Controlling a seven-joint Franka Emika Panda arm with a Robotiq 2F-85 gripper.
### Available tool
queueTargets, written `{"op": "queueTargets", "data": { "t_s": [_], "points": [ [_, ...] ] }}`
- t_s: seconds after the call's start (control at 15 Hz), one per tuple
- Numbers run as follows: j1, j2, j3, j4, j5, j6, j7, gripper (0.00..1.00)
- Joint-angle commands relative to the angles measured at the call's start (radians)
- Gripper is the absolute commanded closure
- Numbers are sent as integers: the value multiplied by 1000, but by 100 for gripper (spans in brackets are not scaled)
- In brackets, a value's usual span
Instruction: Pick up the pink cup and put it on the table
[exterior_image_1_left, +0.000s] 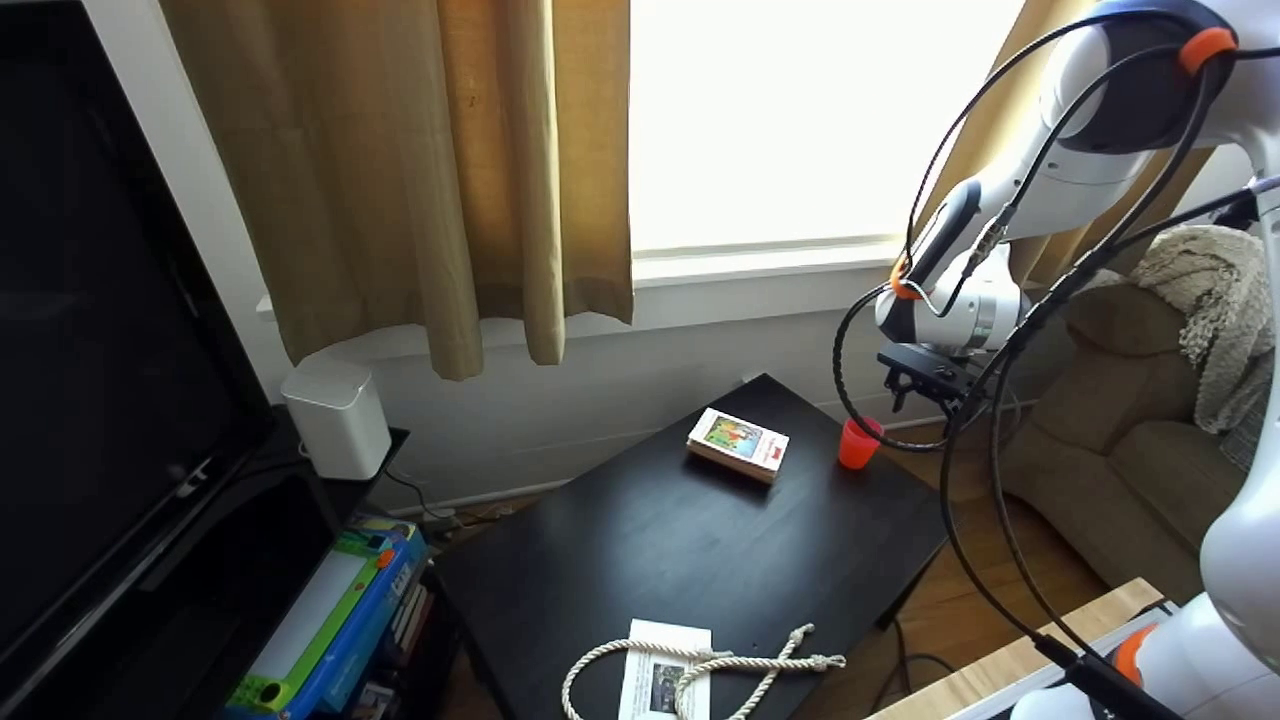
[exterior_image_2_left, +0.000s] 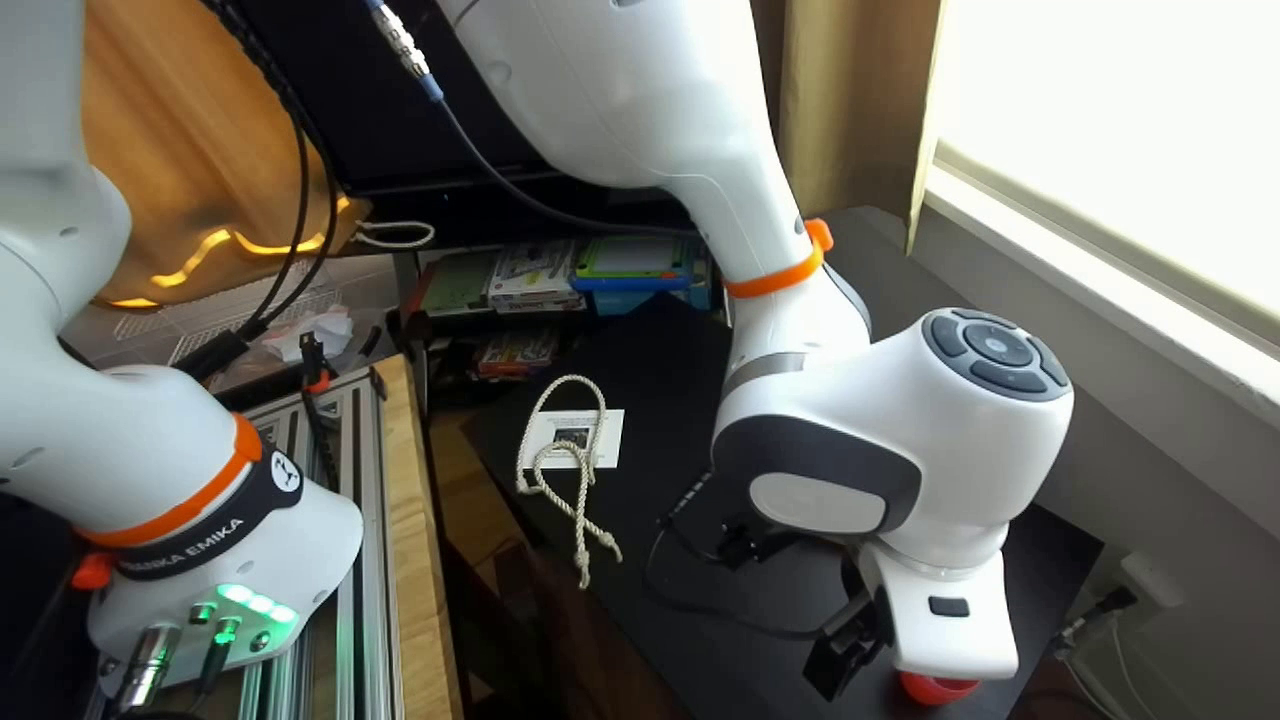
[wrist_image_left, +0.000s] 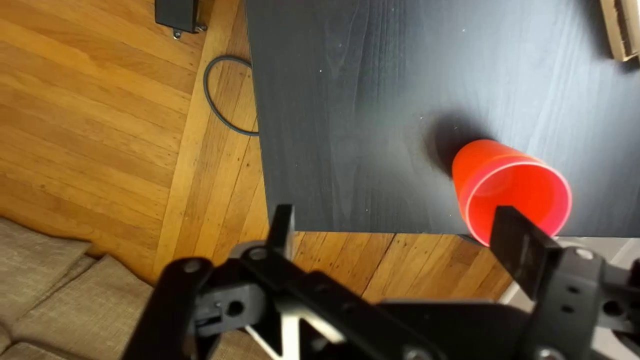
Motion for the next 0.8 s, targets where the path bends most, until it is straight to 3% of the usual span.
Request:
{"op": "queueTargets", "data": {
  "t_s": [0.0,0.2,0.73],
  "points": [
    [12,8,-11,7,16,-4,-11,0],
    [18,0,-10,7,15,-4,-10,0],
    [-14,201,-21,200,17,-4,4,0]
  ]
}}
